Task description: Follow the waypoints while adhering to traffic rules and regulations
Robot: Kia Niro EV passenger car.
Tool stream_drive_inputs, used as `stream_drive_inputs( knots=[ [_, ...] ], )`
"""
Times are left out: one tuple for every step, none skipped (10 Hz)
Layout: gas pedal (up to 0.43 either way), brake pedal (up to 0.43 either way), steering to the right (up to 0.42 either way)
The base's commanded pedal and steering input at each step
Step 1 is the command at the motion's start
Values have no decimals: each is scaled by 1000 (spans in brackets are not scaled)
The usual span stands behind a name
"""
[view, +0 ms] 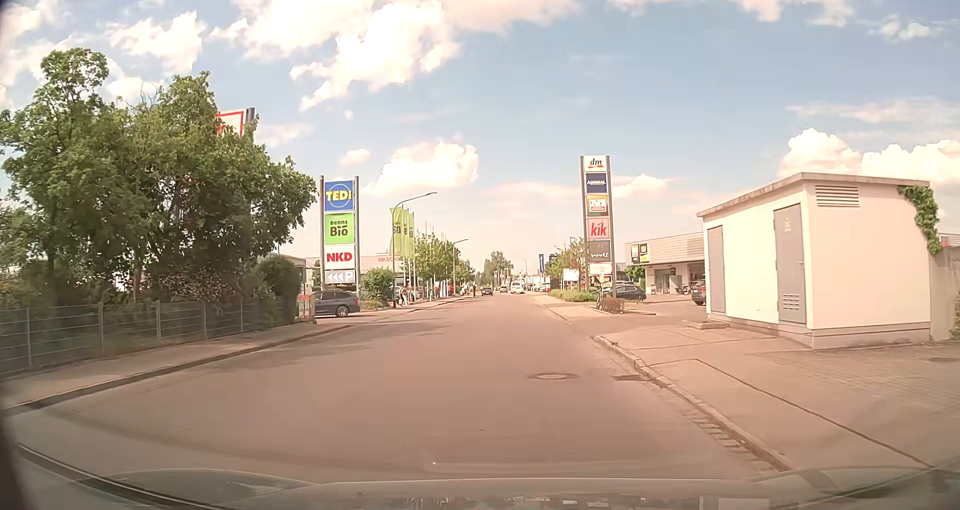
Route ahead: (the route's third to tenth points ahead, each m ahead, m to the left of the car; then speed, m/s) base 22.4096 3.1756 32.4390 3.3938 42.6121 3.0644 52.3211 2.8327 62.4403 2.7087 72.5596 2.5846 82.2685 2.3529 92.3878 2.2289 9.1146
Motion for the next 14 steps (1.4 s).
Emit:
stream_drive_inputs(
  knots=[
    [59, 18, -5],
    [59, 18, -5],
    [59, 18, -5],
    [59, 18, -2],
    [59, 18, 1],
    [39, 18, 2],
    [39, 18, 2],
    [39, 18, 1],
    [28, 18, 2],
    [0, 18, 3],
    [67, 18, 4],
    [87, 18, 4],
    [110, 18, 4],
    [157, 18, 4]
  ],
)
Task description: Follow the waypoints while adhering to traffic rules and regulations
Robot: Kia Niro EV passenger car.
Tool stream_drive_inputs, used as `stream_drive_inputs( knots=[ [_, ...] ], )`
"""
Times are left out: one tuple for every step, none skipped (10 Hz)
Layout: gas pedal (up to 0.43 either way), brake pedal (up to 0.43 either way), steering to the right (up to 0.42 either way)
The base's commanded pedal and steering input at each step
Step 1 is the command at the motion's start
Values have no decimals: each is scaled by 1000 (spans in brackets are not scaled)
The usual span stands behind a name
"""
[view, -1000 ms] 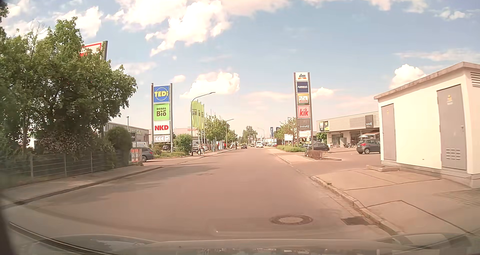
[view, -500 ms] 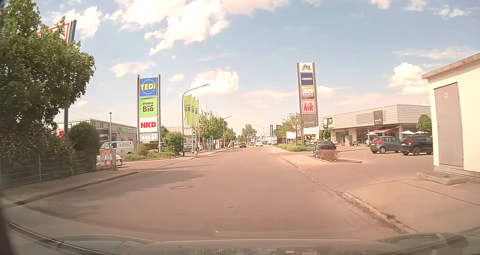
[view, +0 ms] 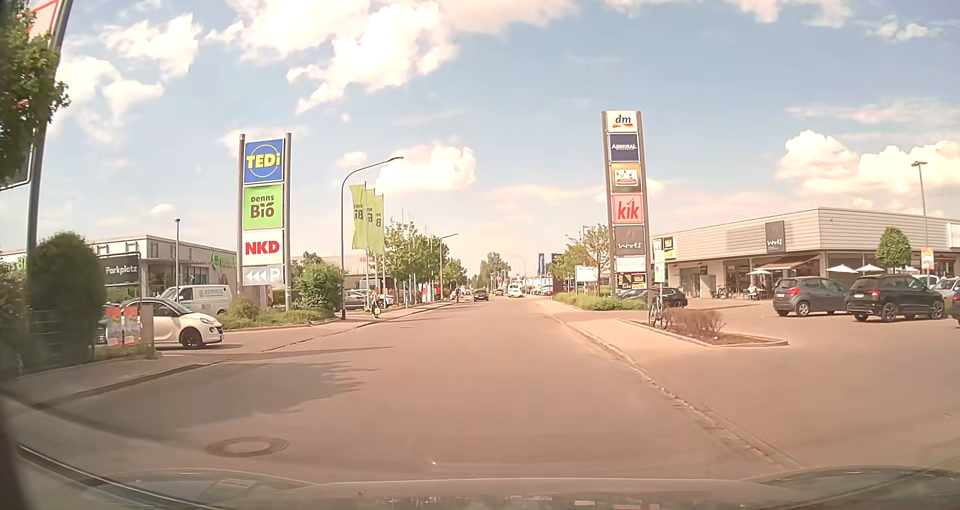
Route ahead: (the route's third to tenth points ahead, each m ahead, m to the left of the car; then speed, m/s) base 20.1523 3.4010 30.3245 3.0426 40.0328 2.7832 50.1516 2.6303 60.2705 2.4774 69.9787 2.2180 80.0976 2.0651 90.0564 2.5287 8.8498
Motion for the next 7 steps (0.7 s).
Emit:
stream_drive_inputs(
  knots=[
    [209, 18, 4],
    [220, 18, 3],
    [228, 18, 3],
    [228, 18, 1],
    [240, 18, -1],
    [240, 18, -1],
    [240, 18, -2]
  ],
)
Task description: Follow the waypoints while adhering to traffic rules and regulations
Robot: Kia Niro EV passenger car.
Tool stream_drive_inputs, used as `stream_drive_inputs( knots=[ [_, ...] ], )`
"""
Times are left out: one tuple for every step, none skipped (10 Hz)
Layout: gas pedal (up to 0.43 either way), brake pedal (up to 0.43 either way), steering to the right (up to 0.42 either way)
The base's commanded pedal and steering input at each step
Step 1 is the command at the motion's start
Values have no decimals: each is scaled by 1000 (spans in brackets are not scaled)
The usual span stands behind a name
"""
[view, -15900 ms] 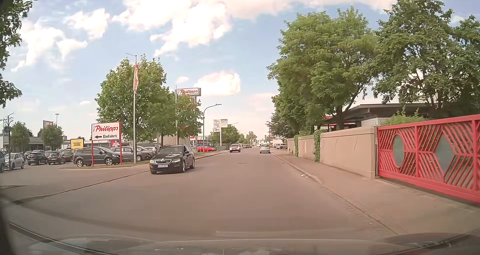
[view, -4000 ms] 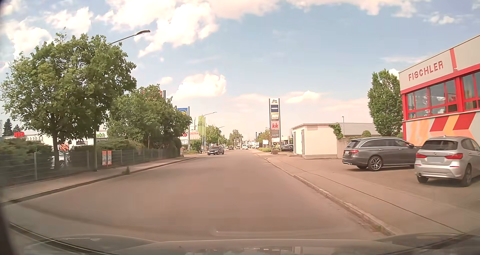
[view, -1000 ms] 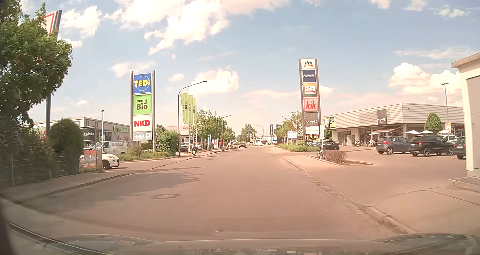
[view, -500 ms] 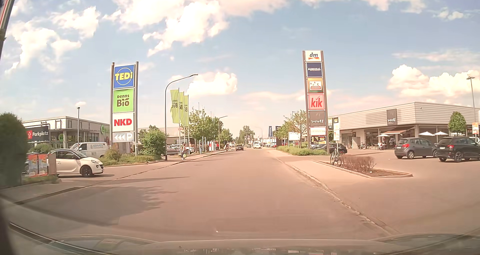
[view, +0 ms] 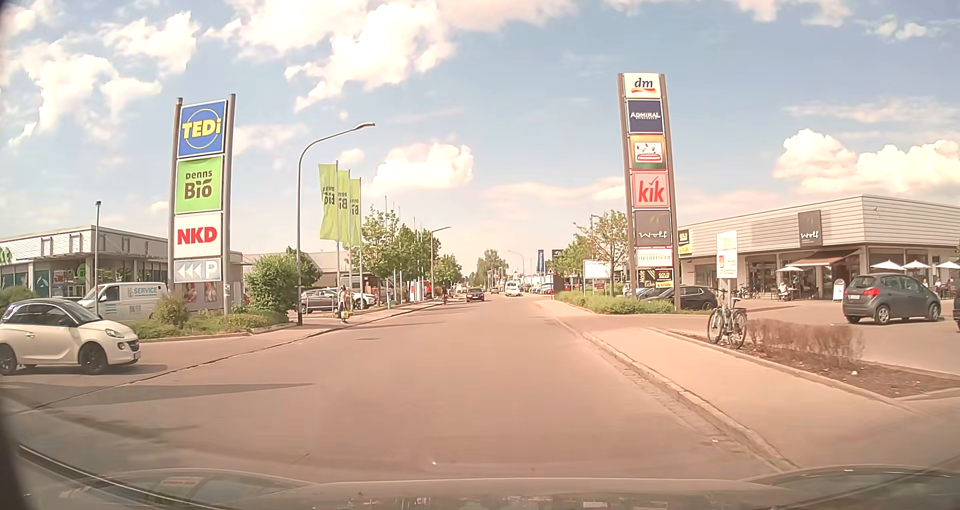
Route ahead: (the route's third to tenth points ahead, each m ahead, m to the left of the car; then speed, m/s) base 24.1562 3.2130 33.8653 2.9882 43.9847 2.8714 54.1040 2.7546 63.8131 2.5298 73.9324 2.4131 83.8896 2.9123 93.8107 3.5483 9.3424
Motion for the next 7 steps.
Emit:
stream_drive_inputs(
  knots=[
    [228, 18, -3],
    [228, 18, -3],
    [228, 18, -3],
    [228, 18, -3],
    [228, 18, -2],
    [228, 18, -1],
    [228, 18, 1]
  ],
)
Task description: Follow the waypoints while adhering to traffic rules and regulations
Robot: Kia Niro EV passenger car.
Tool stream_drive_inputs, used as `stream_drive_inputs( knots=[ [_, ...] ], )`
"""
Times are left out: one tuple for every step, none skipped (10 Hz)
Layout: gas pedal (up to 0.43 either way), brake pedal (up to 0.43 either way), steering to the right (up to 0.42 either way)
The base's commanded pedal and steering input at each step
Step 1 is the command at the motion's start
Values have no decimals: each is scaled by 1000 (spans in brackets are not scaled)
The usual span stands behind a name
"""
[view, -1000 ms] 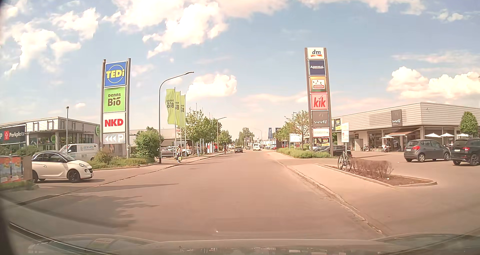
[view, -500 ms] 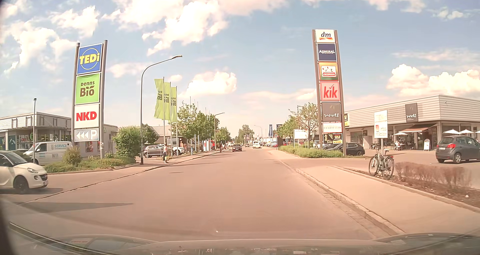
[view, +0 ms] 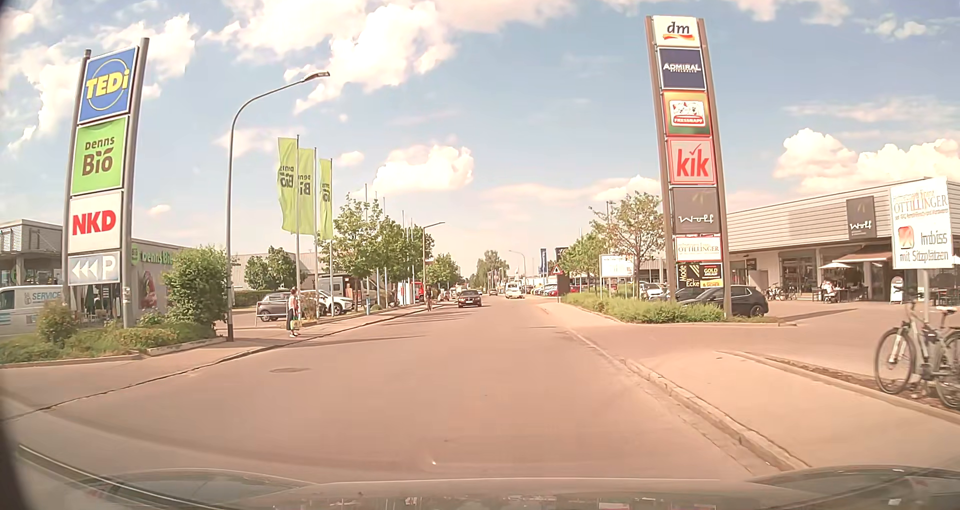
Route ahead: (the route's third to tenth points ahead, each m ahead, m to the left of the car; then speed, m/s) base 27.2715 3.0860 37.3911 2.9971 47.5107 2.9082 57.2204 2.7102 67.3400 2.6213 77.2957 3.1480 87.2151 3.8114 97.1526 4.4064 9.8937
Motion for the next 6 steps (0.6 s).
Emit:
stream_drive_inputs(
  knots=[
    [228, 18, 2],
    [220, 18, 2],
    [220, 18, 2],
    [220, 18, 2],
    [209, 18, 1],
    [189, 18, 1]
  ],
)
